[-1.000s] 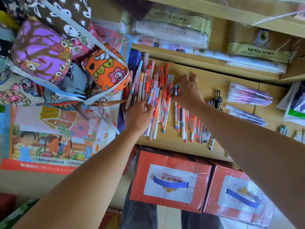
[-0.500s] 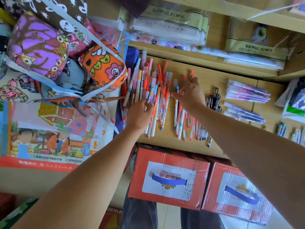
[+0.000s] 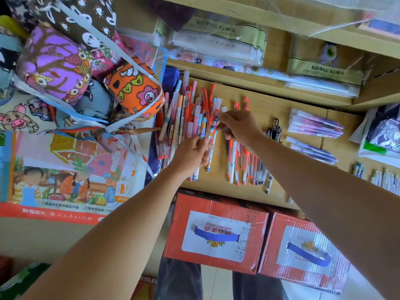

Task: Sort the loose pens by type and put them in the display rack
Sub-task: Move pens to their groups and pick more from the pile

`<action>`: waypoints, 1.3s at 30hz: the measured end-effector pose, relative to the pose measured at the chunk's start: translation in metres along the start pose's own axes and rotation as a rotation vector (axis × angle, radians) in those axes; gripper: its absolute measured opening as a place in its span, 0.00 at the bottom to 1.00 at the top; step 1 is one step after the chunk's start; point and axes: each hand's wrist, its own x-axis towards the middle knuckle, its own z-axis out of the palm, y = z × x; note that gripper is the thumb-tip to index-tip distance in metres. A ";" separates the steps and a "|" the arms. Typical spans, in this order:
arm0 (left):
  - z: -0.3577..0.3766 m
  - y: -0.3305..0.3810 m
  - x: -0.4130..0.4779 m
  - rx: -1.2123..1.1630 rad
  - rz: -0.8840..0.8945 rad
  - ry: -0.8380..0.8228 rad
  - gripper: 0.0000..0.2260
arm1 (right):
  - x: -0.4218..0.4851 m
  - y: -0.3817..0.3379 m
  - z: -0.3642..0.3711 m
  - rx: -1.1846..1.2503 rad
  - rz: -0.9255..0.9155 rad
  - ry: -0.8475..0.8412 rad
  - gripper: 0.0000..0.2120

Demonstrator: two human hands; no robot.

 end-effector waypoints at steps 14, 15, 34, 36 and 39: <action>-0.017 -0.025 0.006 -0.094 -0.087 0.140 0.12 | -0.002 0.025 0.024 -0.641 -0.186 0.086 0.23; -0.017 -0.026 0.007 -0.096 -0.088 0.137 0.12 | -0.003 0.026 0.023 -0.661 -0.184 0.085 0.23; 0.000 -0.017 -0.010 0.091 -0.014 0.117 0.10 | -0.025 0.022 0.012 -0.068 0.120 0.043 0.07; 0.009 -0.012 -0.014 0.087 -0.031 0.055 0.11 | -0.030 0.019 0.007 -0.010 0.106 -0.054 0.07; 0.015 -0.005 -0.022 -0.070 -0.109 -0.007 0.10 | -0.037 0.021 0.003 -0.012 0.069 -0.119 0.07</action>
